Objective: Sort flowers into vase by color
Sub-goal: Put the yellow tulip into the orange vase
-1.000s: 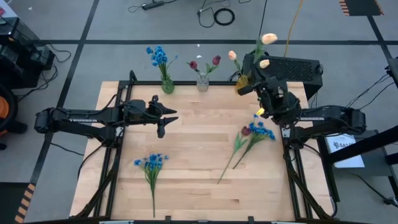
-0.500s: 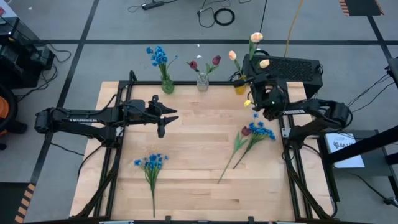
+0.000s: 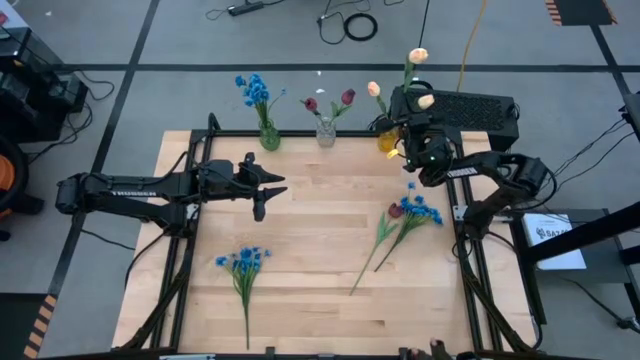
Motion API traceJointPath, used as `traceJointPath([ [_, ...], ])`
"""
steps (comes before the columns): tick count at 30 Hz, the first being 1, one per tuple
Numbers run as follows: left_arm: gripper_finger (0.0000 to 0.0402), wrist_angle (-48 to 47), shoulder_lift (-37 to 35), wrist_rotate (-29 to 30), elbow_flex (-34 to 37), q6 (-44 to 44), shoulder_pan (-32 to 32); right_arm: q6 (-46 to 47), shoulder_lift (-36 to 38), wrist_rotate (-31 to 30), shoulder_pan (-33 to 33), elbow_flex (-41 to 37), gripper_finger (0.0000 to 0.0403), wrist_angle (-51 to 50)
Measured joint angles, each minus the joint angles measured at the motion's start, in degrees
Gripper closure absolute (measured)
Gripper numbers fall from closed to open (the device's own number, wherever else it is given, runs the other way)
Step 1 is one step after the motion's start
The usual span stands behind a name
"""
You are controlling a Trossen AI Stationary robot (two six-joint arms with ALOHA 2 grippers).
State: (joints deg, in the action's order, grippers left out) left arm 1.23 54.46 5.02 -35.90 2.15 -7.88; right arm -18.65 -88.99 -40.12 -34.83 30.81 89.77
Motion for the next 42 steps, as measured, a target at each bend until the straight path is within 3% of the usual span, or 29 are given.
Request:
traceJointPath([
  [9, 0.0262, 0.0, 0.0, 0.0, 0.0, 0.0, 0.0, 1.3, -0.2, 3.3, -2.6, 1.2, 0.0402, 0.1],
  [16, 0.0262, 0.0, 0.0, 0.0, 0.0, 0.0, 0.0, 1.1, -5.0, 4.4, -4.2, 4.5, 0.0403, -2.1],
  [42, 0.0262, -0.2, 0.0, 0.0, 0.0, 0.0, 0.0, -3.2, -7.2, -2.3, -2.2, 5.1, 0.0403, -2.7],
])
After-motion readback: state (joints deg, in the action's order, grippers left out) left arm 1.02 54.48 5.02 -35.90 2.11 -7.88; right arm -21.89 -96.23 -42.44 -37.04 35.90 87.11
